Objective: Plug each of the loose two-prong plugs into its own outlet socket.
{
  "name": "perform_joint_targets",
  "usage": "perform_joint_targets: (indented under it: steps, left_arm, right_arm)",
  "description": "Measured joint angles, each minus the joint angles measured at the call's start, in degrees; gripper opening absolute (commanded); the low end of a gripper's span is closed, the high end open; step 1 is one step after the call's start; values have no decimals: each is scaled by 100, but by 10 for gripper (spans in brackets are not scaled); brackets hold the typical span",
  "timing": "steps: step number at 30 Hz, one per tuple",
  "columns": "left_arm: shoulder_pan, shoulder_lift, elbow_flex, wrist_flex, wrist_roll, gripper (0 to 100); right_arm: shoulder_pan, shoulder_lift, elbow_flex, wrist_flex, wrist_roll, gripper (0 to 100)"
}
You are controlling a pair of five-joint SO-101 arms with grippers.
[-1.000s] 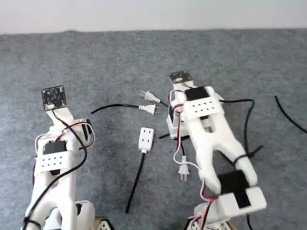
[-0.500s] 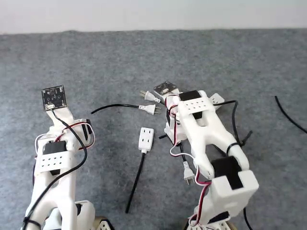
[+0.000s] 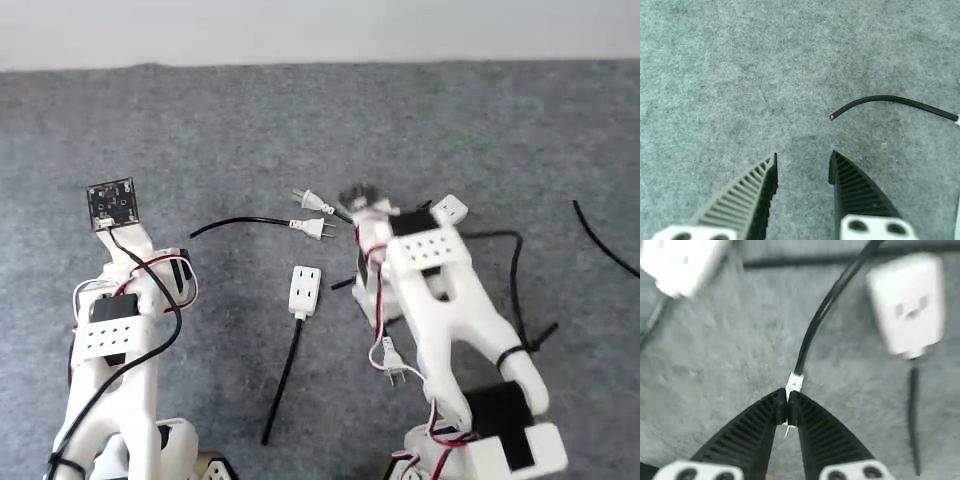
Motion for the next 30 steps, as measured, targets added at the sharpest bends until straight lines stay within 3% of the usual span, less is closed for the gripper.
perform_joint_targets:
  steps: [3, 8, 30]
  left_arm:
    - [0, 0, 0, 0, 0, 167]
    - [0, 0, 0, 0, 0, 167]
    - [0, 0, 0, 0, 0, 167]
  right_arm:
    - [0, -35, 659, -448, 0, 25]
    - [0, -44, 1108, -686, 44, 117]
    - [-141, -79, 1389, -1398, -167, 117]
